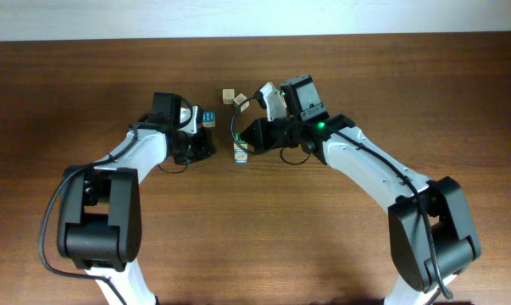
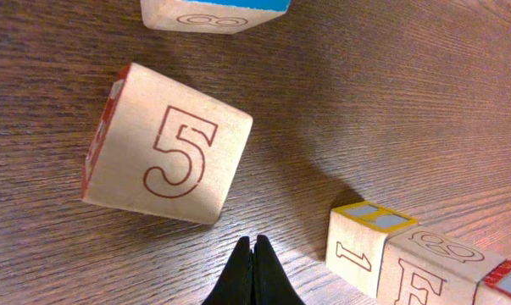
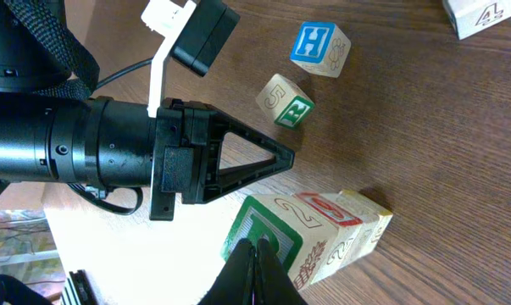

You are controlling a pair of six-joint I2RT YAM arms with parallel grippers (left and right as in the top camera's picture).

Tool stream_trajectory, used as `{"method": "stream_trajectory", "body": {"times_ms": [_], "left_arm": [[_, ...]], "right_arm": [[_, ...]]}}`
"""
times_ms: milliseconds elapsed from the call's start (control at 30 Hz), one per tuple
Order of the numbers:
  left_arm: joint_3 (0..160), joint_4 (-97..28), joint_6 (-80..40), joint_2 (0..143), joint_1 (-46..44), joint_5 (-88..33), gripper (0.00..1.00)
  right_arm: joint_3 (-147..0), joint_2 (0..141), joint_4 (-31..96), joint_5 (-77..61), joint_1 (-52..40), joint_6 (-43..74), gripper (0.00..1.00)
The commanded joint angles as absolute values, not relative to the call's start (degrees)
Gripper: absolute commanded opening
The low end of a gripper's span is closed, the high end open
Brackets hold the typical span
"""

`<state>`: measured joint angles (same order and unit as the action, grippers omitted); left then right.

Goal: Rotate 4 blocks

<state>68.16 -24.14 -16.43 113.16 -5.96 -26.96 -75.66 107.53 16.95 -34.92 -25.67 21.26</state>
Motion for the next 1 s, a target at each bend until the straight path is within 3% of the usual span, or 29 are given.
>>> {"method": "stream_trajectory", "body": {"times_ms": [0,333,500,600,633,700,733,767,833,867,967], "left_arm": [[69.2,-24.0,-15.7,113.2,-5.8,-26.7,0.0],[69.9,-25.1,-15.7,112.4,-5.8,-26.7,0.0],[74.0,-33.8,-10.3,100.9,-5.8,-20.3,0.0],[74.1,-37.7,-5.6,88.7,-5.8,-17.1,0.02],[74.1,-38.8,-3.9,85.0,-5.8,-15.5,0.11],[74.1,-40.5,-2.9,79.7,-5.8,-12.1,0.44],[74.1,-42.2,-2.9,77.2,-5.8,-12.0,0.66],[74.1,-42.6,-2.9,75.9,-5.8,-12.0,0.99],[74.1,-42.6,-3.0,75.2,-5.8,-12.1,0.99],[74.1,-42.6,-3.0,75.2,-5.8,-12.4,0.99],[74.1,-42.6,-3.0,75.2,-5.8,-12.4,0.99]], "right_arm": [[-78.1,107.1,17.1,-34.1,-26.0,21.5,0.04],[-81.2,106.0,18.8,-36.7,-25.1,21.3,0.04],[-87.3,96.5,33.2,-32.7,-20.5,13.5,0.05],[-87.6,86.8,42.5,-28.1,-16.4,9.8,0.18],[-87.6,83.2,46.0,-24.9,-15.1,9.1,0.25],[-87.6,76.7,52.0,-17.5,-13.6,8.3,0.37],[-87.6,71.7,56.4,-11.0,-13.3,8.3,0.49],[-87.6,68.3,59.4,-6.8,-13.3,8.4,0.6],[-87.6,63.1,64.1,-2.2,-13.3,8.4,0.8],[-87.6,59.2,67.5,0.2,-13.3,8.4,0.98],[-87.6,52.1,74.0,0.9,-13.3,8.4,0.98]]}}
